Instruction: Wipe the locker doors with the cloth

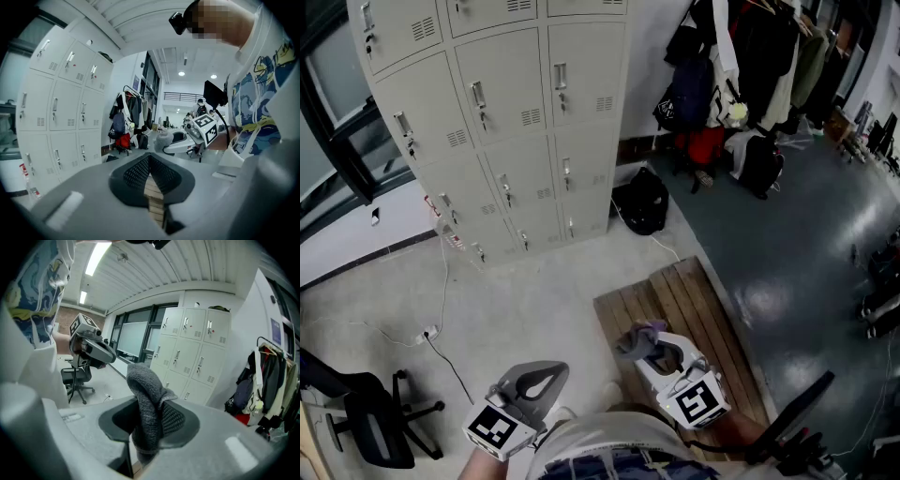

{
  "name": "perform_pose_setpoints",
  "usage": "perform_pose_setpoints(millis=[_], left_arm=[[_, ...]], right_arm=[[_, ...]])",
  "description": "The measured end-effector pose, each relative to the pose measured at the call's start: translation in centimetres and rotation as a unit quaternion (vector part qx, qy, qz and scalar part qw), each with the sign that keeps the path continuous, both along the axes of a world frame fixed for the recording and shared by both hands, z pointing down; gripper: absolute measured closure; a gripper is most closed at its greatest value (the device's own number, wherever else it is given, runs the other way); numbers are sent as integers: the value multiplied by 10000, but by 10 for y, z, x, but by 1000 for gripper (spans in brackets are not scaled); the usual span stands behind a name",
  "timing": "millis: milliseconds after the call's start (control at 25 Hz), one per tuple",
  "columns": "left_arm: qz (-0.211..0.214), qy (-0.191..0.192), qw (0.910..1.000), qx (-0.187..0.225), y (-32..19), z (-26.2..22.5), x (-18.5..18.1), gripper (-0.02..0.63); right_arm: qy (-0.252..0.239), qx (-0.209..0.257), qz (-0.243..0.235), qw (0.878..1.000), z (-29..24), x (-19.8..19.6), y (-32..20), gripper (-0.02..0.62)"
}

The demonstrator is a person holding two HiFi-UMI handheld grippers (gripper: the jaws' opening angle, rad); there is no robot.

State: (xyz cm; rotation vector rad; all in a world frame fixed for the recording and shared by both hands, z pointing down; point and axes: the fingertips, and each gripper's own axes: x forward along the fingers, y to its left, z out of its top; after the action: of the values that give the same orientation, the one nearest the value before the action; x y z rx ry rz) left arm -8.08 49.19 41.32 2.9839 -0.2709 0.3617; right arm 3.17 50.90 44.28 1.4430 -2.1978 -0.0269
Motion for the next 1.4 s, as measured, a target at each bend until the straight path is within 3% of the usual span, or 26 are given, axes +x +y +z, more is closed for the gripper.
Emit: perform_pose_setpoints(millis=[200, 400, 600, 800, 1000, 1160, 1400], left_arm=[[-148, 53, 9999, -6, -19, -1, 48, 604], [-318, 101, 9986, -421, -41, 8, 67, 604], [-355, 119, 9980, -501, -101, 15, 75, 604], [-156, 160, 9996, -178, -184, 10, 70, 604], [159, 96, 9997, 174, -264, -12, 60, 604], [150, 61, 9994, 310, -325, -24, 58, 604], [-162, 278, 9991, 280, -387, -36, 74, 604]], right_arm=[[-35, -41, -62, 10000, 10, 47, -20, 485], [-136, -254, -315, 9991, 26, 68, -56, 482], [309, -386, -415, 9979, 37, 91, -127, 482], [1150, -192, -542, 9917, 10, 104, -232, 482], [2200, 478, -453, 9733, -68, 123, -361, 482], [2710, 1107, -347, 9556, -128, 113, -464, 482], [3426, 2032, -613, 9152, -201, 95, -583, 482]])
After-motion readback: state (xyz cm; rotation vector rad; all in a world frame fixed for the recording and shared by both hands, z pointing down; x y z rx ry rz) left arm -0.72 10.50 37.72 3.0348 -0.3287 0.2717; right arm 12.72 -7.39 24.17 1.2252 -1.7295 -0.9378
